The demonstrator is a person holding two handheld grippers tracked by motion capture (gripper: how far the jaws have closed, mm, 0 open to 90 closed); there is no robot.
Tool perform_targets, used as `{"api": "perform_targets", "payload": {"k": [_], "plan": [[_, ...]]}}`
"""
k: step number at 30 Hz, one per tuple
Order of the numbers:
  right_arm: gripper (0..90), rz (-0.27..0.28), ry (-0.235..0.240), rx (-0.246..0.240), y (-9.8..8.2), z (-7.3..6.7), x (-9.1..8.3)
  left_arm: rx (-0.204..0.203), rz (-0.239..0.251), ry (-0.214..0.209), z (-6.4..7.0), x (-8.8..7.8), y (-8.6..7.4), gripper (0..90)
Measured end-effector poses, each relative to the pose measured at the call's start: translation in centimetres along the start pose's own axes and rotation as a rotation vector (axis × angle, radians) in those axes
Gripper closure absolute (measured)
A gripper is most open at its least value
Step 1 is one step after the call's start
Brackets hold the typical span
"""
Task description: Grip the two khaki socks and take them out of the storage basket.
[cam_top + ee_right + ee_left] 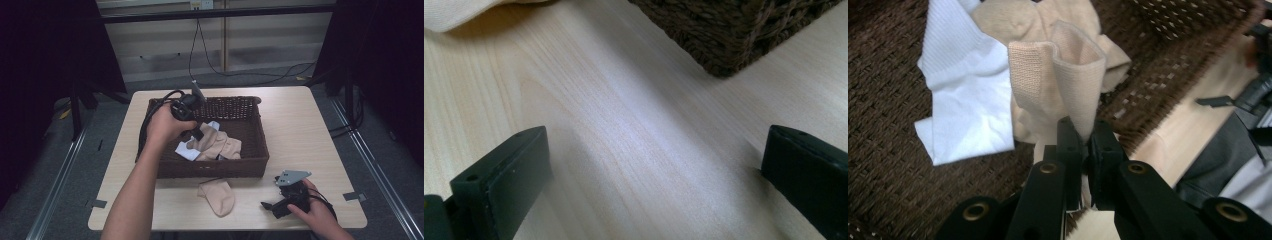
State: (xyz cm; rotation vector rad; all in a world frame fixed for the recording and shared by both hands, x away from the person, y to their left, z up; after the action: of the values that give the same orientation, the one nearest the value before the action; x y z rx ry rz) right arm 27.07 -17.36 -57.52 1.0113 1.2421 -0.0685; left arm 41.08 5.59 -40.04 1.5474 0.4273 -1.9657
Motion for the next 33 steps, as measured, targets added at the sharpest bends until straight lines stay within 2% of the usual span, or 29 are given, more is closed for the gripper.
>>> {"api": "perform_targets", "payload": {"k": [5,9,14,19,24,28,33], "plan": [[0.0,0.0,0.0,0.001,0.0,0.0,0.0,0.022,0.013,0.003,0.9,-2.0,-0.2,85.6],[0.0,-0.006,0.004,-0.001,0.0,0.0,-0.1,0.031,-0.002,0.012,1.3,-3.1,-0.6,85.6],[0.0,-0.006,0.004,-0.001,0.0,0.0,0.0,0.04,0.007,-0.01,1.9,-4.1,-1.2,85.6],[0.0,-0.006,0.004,-0.001,0.0,0.0,-0.1,0.042,-0.011,-0.018,2.2,-4.3,-1.8,85.6],[0.0,-0.006,0.004,-0.002,0.0,0.0,0.0,0.066,-0.012,-0.032,2.9,-4.5,-2.1,85.6],[0.0,-0.006,0.004,-0.001,0.0,0.0,-0.1,0.103,-0.015,-0.039,3.7,-4.7,-2.4,85.5],[0.0,0.0,-0.001,0.0,0.0,0.0,0.0,0.115,-0.025,-0.048,4.2,-4.3,-3.0,85.4]]}}
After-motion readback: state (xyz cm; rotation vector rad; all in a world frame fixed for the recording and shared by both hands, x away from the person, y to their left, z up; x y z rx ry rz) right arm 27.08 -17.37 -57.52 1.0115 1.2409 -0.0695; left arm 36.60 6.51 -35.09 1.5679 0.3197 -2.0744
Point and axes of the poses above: each handheld gripper's, and its own axes: x roughly forward along the jaws, y roughly out of its top, z roughly to its right, the point moved 9 cm from there along x, roughly forward along the jaws, and after that the axes turned 8 degrees about -z, right-handed, at the moved point
